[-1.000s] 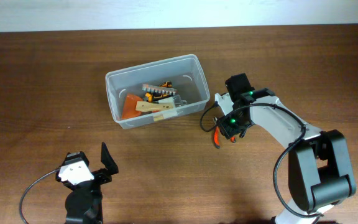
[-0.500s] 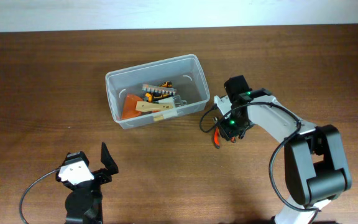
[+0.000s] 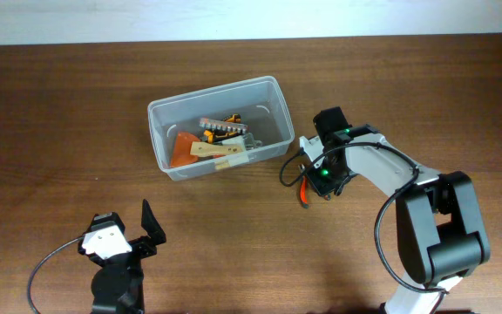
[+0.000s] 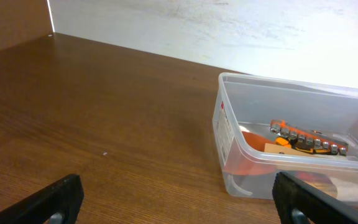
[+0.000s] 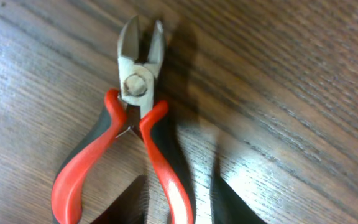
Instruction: Pack container
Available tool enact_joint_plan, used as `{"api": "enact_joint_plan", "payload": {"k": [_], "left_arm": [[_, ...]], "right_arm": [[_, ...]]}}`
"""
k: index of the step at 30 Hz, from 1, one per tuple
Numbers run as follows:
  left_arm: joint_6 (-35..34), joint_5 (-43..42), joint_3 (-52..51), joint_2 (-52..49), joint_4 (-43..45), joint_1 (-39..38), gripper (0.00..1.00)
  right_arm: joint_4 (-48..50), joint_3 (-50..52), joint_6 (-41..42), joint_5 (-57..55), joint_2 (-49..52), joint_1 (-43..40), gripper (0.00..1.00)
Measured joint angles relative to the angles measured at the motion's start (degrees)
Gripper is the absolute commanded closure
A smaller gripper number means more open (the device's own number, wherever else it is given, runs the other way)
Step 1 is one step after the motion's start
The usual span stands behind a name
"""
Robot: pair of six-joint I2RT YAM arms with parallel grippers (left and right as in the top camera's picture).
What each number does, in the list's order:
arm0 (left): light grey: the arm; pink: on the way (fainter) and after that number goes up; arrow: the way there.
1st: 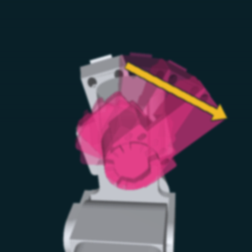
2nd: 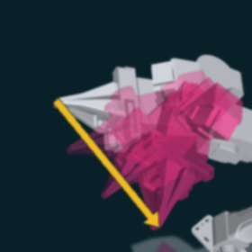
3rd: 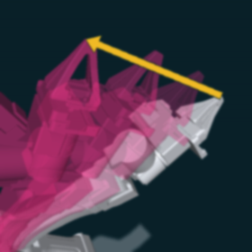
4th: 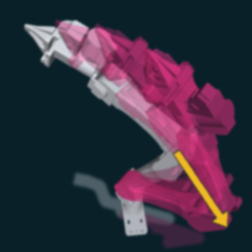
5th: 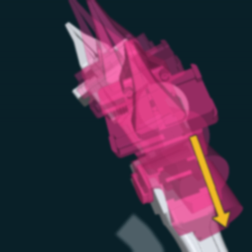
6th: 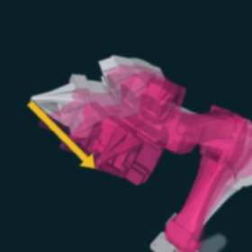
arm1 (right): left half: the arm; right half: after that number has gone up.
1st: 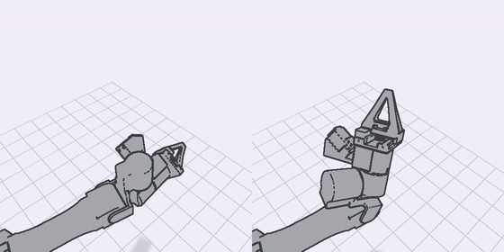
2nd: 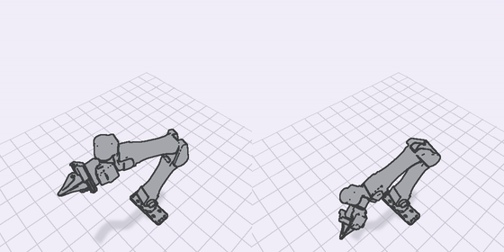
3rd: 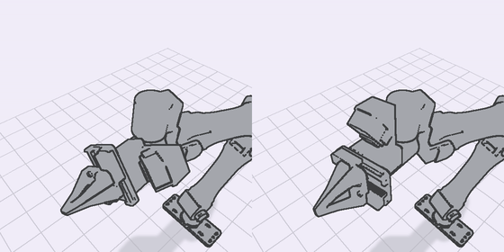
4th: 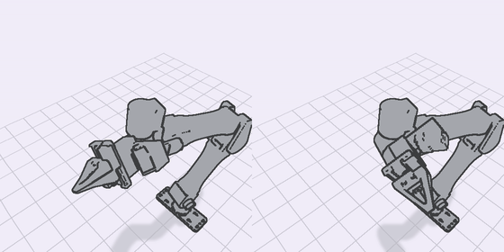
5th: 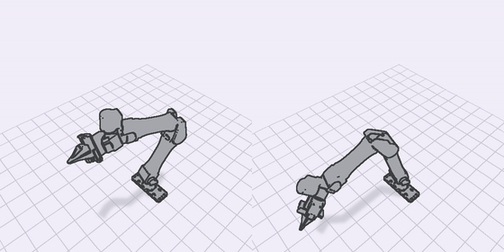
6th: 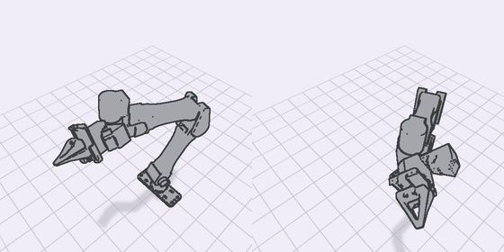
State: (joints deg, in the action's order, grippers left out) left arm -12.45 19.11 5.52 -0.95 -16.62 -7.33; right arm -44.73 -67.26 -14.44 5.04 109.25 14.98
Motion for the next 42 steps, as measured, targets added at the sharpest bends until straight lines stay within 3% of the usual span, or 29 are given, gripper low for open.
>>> {"api": "enact_joint_plan", "payload": {"k": [6,20,32,42], "left_arm": [[0.0,0.0,0.0,0.0,0.0,0.0,0.01],[0.0,0.0,0.0,0.0,0.0,0.0,0.01],[0.0,0.0,0.0,0.0,0.0,0.0,0.01],[0.0,0.0,0.0,0.0,0.0,0.0,0.01]], "right_arm": [[-0.7,0.0,-0.3,0.1,0.1,0.0,0.96],[-4.7,-0.2,-0.4,0.0,-0.6,0.0,0.96],[-8.5,-3.4,-0.4,0.0,-11.8,0.0,0.96],[-14.5,-17.7,-0.4,0.0,-14.0,0.6,0.96]]}}
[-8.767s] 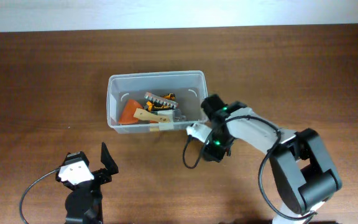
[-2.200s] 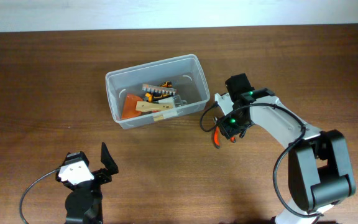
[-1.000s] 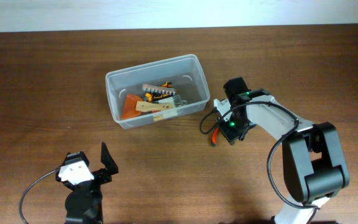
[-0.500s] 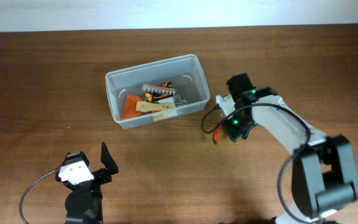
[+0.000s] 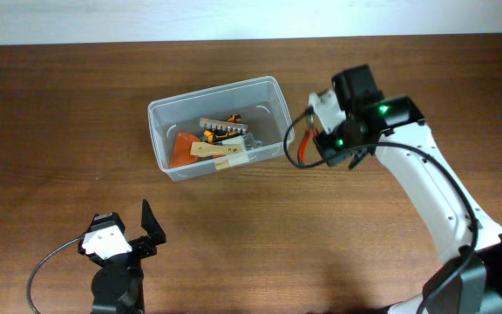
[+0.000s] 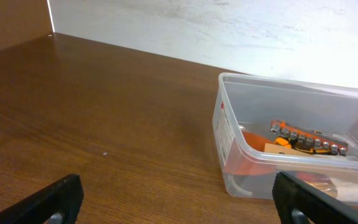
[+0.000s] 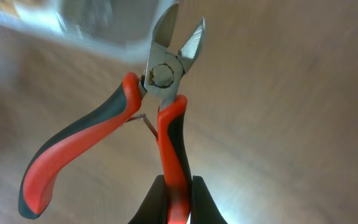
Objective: Pack container
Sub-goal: 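Carry the red-handled pliers into the container and open the gripper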
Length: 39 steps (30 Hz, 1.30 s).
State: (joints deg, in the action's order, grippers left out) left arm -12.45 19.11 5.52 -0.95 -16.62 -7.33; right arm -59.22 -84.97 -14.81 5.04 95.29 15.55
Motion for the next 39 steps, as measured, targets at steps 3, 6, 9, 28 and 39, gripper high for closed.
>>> {"api": "enact_joint_plan", "payload": {"k": [3,6,9,28,39], "left_arm": [[0.0,0.0,0.0,0.0,0.0,0.0,0.01],[0.0,0.0,0.0,0.0,0.0,0.0,0.01],[0.0,0.0,0.0,0.0,0.0,0.0,0.01],[0.0,0.0,0.0,0.0,0.0,0.0,0.01],[0.0,0.0,0.0,0.0,0.0,0.0,0.01]], "right_arm": [[1.8,-4.3,0.0,0.0,-0.1,1.5,0.96],[5.6,-7.2,0.0,0.0,-0.2,4.0,0.96],[9.5,-8.3,0.7,0.0,-0.2,6.5,0.96],[27.6,-9.0,2.7,0.5,15.1,14.1,0.96],[28.9,-9.0,2.8,0.4,23.4,14.1,0.96]]}}
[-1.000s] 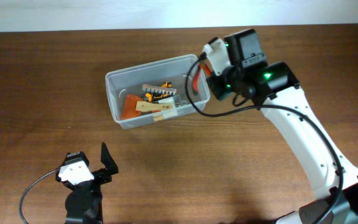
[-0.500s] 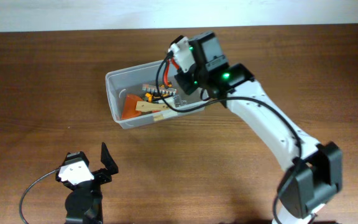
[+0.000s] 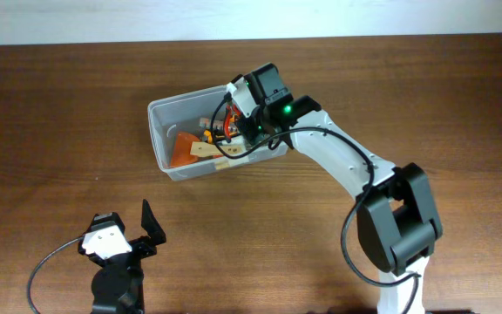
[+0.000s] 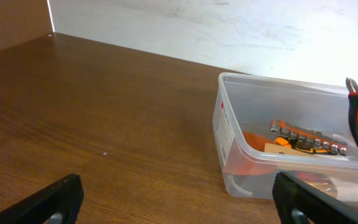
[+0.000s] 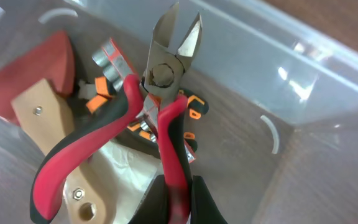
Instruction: Pack container
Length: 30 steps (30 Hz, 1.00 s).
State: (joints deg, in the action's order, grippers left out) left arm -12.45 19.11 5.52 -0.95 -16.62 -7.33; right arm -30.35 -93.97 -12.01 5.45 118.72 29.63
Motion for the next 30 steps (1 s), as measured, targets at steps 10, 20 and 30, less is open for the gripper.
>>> {"api": "enact_joint_plan", "payload": {"k": [10,20,30], "left_arm": [[0.0,0.0,0.0,0.0,0.0,0.0,0.01],[0.0,0.0,0.0,0.0,0.0,0.0,0.01],[0.0,0.0,0.0,0.0,0.0,0.0,0.01]], "right_arm": [[0.2,0.0,0.3,0.0,0.1,0.0,0.50],[-1.1,-0.4,0.0,0.0,0.1,0.0,0.17],[-23.7,-18.9,8.7,-5.6,-2.6,-3.9,0.01]]}}
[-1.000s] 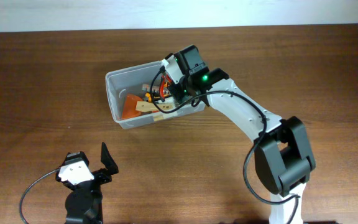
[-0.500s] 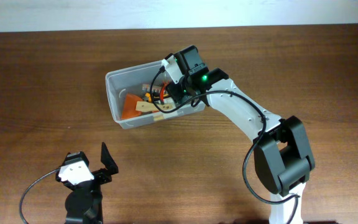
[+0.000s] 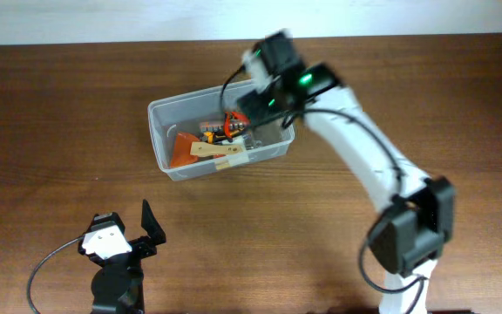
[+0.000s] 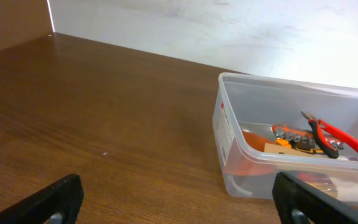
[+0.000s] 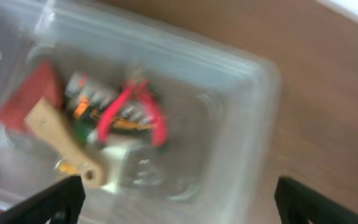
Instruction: Pack container
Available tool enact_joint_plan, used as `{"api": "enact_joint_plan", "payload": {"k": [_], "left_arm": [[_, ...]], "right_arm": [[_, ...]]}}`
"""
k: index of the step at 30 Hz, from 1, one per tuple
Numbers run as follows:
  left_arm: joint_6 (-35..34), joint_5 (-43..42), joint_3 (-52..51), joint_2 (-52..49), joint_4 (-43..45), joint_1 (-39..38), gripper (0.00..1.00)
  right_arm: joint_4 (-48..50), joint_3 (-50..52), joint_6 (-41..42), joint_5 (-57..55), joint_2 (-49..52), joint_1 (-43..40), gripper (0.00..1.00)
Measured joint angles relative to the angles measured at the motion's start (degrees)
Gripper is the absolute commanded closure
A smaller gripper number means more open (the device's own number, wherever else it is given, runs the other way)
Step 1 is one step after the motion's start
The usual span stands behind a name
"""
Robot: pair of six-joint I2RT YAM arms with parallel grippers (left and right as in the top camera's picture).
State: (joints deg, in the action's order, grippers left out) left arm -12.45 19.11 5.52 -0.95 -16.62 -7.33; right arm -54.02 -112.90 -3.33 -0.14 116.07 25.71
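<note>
A clear plastic container (image 3: 159, 133) stands on the brown table, also seen in the left wrist view (image 4: 227, 134) and the right wrist view (image 5: 257, 118). Red-handled pliers (image 3: 231, 125) lie inside it on the other tools, red in the left wrist view (image 4: 335, 132) and blurred in the right wrist view (image 5: 133, 109). My right gripper (image 3: 261, 90) hangs above the box's far right part, open and empty (image 5: 182, 202). My left gripper (image 3: 131, 229) rests open near the front edge, well short of the box (image 4: 176, 205).
In the box also lie a red scraper with a wooden handle (image 3: 200, 148) and an orange holder of metal bits (image 3: 214, 129). A pale wall (image 4: 229, 25) runs behind the table's far edge.
My right gripper was shut on the pliers low inside the box. Now it is open and higher, and the pliers lie in the box. The left arm has not moved.
The pliers lay on the table right of the box with my right gripper over them. Then the gripper held them in the air beside the box, then down inside it. Now they lie among the tools and the gripper is open above.
</note>
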Motion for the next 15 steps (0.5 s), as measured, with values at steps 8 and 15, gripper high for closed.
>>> {"api": "enact_joint_plan", "payload": {"k": [8,15], "left_arm": [[0.0,0.0,0.0,0.0,0.0,0.0,0.01],[0.0,0.0,0.0,0.0,0.0,0.0,0.01]], "right_arm": [[-8.8,-10.3,4.5,-7.0,-6.7,-17.4,0.01],[-8.6,-10.6,6.1,-7.4,-6.7,-23.9,0.01]]}}
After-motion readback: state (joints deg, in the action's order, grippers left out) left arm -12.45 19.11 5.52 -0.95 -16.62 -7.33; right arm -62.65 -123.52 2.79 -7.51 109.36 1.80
